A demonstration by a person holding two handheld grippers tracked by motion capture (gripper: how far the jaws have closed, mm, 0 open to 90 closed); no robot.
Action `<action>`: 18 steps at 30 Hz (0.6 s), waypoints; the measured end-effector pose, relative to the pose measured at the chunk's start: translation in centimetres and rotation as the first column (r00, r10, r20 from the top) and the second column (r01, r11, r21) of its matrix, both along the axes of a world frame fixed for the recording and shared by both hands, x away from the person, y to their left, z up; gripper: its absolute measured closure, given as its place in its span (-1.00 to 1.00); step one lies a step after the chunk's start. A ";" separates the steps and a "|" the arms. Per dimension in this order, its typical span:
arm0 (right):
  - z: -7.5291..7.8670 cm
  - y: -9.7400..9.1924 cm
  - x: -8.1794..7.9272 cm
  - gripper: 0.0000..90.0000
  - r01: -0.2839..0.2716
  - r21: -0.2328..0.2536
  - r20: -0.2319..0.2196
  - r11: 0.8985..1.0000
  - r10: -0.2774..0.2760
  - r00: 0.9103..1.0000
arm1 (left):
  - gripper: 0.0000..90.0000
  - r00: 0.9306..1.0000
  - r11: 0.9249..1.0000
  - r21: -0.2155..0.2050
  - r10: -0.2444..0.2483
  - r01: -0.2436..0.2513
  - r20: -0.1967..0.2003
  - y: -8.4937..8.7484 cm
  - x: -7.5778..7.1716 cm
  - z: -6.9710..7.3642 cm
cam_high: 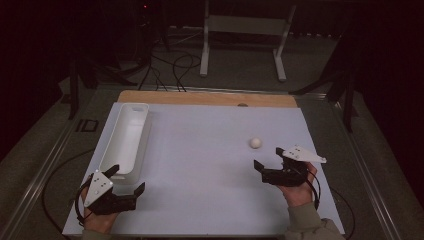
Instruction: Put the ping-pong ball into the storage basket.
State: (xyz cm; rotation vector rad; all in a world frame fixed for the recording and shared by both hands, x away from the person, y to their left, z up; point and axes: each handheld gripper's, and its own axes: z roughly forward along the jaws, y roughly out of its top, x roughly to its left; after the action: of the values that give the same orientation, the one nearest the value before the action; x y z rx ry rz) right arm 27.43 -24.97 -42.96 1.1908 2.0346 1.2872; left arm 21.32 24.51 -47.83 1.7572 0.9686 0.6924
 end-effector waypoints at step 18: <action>0.3 0.2 1.5 -0.83 0.003 -0.023 -0.029 1.000 -0.003 1.000 | -1.00 1.000 1.000 0.007 -0.005 0.005 -0.016 0.0 0.6 -0.4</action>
State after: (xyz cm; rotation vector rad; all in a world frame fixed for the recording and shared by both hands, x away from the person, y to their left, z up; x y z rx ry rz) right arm 28.94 -24.79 -42.69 1.2089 2.0621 1.2490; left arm 21.95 24.51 -48.21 1.7737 0.9728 0.6803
